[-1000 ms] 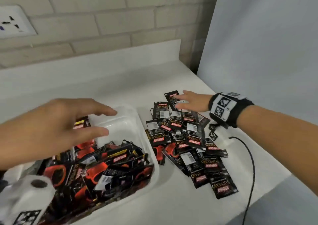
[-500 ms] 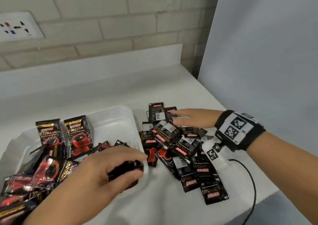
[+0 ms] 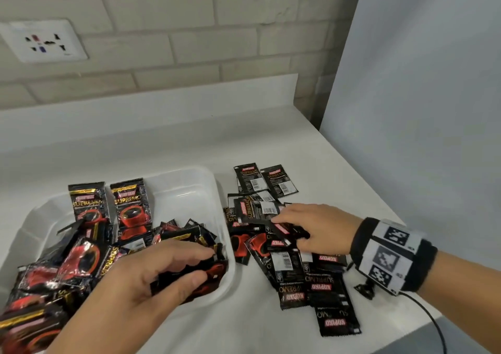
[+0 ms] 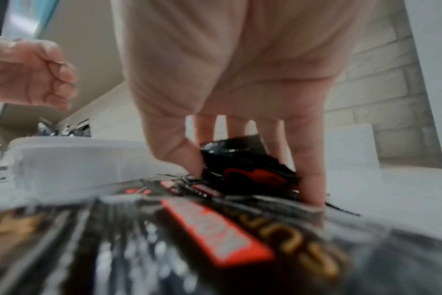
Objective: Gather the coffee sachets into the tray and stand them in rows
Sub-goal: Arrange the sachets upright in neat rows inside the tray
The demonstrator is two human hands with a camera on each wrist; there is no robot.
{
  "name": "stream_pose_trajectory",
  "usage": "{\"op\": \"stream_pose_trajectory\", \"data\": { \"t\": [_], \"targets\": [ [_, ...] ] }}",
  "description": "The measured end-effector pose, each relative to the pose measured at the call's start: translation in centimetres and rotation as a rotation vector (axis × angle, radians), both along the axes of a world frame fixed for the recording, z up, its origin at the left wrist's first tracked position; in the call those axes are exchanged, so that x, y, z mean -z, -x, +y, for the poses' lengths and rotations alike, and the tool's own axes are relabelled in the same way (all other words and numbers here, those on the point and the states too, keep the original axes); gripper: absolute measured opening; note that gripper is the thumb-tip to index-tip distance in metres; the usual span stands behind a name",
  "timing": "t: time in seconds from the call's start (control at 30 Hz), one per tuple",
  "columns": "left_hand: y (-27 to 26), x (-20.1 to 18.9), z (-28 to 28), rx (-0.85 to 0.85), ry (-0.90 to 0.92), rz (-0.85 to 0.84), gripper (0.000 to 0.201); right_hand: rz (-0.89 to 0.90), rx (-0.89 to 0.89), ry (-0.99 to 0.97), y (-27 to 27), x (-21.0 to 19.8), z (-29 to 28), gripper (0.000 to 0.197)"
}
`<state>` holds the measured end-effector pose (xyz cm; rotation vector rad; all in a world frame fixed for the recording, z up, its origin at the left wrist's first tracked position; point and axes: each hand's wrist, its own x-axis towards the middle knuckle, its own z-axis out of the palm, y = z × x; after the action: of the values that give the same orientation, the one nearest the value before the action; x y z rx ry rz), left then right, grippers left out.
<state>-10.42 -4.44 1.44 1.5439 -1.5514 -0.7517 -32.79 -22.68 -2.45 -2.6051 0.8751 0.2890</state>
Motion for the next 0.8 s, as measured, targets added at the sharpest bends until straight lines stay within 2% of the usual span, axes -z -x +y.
{"op": "stream_pose_trajectory", "data": {
  "t": [0.13,0.3,0.4,0.47,0.53,0.63,0.7,0.73,0.8],
  "targets": [
    [0.5,0.3,-0.4,0.031,-0.042,0.04,0.055,-0.06,-0.006,0.076,0.0,0.1,0.9,0.051],
    [2.3,0.4,-2.1,0.124,-0.038,-0.081,0.052,-0.128,0.03,0.181,0.1,-0.5,1.0,0.054],
    [3.1,0.3,-3.6,0.126,-0.01,-0.065,0.022,-0.197,0.118,0.216,0.1,-1.2,0.8,0.056],
    [3.3,0.3,-4.6,0.1,0.031,-0.061,0.037,-0.317,0.194,0.209,0.3,-1.8,0.7,0.055],
    [3.3,0.1,-5.7,0.056,0.057,-0.049,0.047,-0.556,0.324,0.129,0.6,-2.7,0.9,0.054],
    [3.5,-0.5,-6.8,0.021,0.048,0.06,0.064,-0.981,0.533,-0.211,0.2,-4.5,1.9,0.05],
    [3.9,-1.1,-7.5,0.029,-0.013,0.131,0.078,-1.076,0.548,-0.357,-0.7,-5.3,3.0,0.045],
    [4.2,-1.2,-7.7,0.052,-0.051,0.158,0.078,-1.085,0.525,-0.405,-1.2,-5.5,3.6,0.043],
    [4.5,-1.1,-7.8,0.11,-0.087,0.197,0.063,-1.086,0.452,-0.495,-2.3,-5.7,4.9,0.042]
  ]
}}
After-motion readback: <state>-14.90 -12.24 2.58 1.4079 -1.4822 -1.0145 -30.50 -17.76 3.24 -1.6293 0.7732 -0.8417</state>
